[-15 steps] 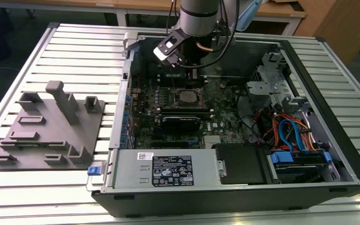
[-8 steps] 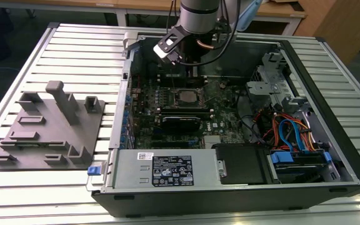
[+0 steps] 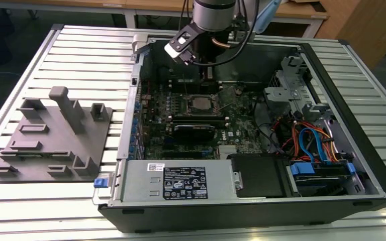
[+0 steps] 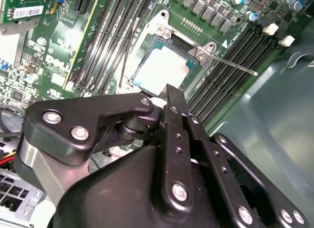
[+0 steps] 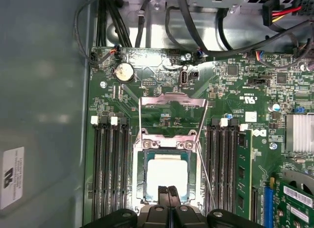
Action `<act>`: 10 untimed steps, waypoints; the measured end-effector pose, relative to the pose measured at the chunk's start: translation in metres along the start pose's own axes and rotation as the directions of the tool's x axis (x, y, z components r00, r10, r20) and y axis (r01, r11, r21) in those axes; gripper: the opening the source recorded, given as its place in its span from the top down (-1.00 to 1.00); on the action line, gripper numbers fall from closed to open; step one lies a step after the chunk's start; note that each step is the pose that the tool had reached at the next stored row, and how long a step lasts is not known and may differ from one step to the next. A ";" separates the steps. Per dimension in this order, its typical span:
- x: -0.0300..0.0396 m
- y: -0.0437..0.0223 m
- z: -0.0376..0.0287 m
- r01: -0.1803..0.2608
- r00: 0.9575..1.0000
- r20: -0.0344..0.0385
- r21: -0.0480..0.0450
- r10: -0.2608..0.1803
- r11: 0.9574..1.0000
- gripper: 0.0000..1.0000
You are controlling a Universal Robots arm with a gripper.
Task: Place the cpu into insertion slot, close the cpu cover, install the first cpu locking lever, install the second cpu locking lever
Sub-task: 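Close the cpu cover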
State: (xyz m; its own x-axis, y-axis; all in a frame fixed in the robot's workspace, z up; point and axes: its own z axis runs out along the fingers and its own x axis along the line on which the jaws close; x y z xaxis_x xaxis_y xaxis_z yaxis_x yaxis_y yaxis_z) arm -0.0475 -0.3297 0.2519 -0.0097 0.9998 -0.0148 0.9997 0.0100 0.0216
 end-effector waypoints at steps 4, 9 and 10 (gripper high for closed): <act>-0.0001 0.0001 -0.0066 0.000 1.000 0.000 0.000 0.000 1.000 0.80; -0.0003 0.0004 -0.0186 0.000 1.000 0.000 0.002 0.000 1.000 0.80; -0.0003 0.0004 -0.0201 0.000 1.000 0.000 0.002 0.000 1.000 0.80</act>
State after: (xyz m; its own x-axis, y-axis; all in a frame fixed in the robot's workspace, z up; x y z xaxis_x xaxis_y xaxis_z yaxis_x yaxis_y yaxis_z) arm -0.0475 -0.3297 0.2720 -0.0098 0.9998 -0.0148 0.9998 0.0101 0.0198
